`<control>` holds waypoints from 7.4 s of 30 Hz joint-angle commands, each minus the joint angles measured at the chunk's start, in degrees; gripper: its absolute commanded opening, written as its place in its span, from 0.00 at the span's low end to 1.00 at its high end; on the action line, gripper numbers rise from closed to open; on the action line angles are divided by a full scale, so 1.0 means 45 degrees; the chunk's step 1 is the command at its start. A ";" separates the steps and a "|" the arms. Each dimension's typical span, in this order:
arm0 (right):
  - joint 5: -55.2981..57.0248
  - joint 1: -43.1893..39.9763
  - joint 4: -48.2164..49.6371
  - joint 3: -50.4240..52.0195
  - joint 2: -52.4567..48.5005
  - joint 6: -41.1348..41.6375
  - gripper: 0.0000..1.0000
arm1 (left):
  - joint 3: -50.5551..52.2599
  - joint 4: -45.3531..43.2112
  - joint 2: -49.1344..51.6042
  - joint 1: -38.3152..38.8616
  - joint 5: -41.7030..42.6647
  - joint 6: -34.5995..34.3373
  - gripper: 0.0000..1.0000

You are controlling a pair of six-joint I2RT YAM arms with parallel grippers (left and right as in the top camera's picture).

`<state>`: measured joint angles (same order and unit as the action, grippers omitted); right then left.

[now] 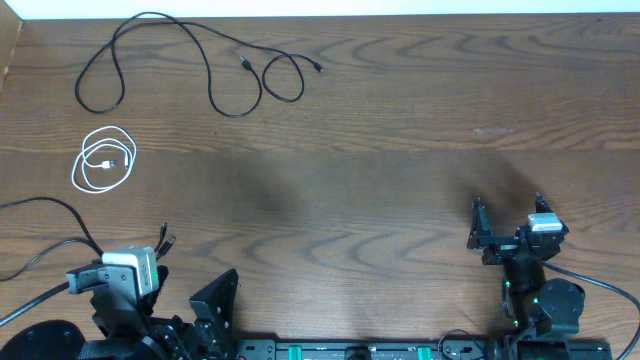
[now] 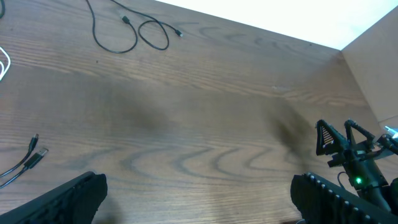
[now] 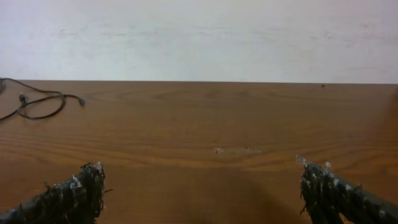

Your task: Untangle cables

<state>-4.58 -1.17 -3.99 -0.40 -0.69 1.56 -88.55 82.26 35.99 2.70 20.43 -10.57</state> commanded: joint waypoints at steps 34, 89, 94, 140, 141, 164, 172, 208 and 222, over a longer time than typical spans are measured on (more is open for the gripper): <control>0.0345 0.0447 -0.0058 0.0010 0.0087 -0.0646 0.99 | -0.0010 0.0000 0.0005 0.0039 -0.0117 0.0102 0.99; 0.0345 0.0447 -0.0058 0.0010 0.0087 -0.0646 0.99 | 0.6028 -0.4483 -0.3031 0.0034 -0.0554 0.1588 0.99; 0.0345 0.0447 -0.0058 0.0010 0.0087 -0.0646 0.99 | 0.7621 -0.5163 -0.4231 -0.0146 -0.0699 0.1588 0.98; 0.0345 0.0447 -0.0058 0.0010 0.0087 -0.0646 0.99 | 1.6495 -1.4241 -0.7975 -0.0665 -0.0641 0.2084 0.98; 0.0345 0.0447 -0.0058 0.0010 0.0087 -0.0646 0.99 | 1.6694 -1.4576 -0.7975 -0.0665 -0.0641 0.2040 0.98; 0.0345 0.0447 -0.0058 0.0010 0.0087 -0.0646 0.99 | 1.9628 -1.8991 -0.7980 -0.0437 -0.0816 0.1773 0.98; 0.0345 0.0447 -0.0058 0.0010 0.0087 -0.0646 0.99 | 1.9628 -1.7636 -0.7980 -0.0437 -0.1030 0.1676 0.98; 0.0340 0.0447 -0.0058 0.0010 0.0087 -0.0646 0.99 | 1.9632 -1.7345 -0.7980 -0.0437 -0.3444 0.3021 0.98; 0.0345 0.0447 -0.0058 0.0010 0.0087 -0.0646 0.99 | 1.9632 -1.7350 -0.7975 -0.0393 -0.3332 0.3118 0.98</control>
<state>-3.01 0.30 -3.97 -0.40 -0.67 -0.67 -1.43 2.17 0.62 0.56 5.41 2.09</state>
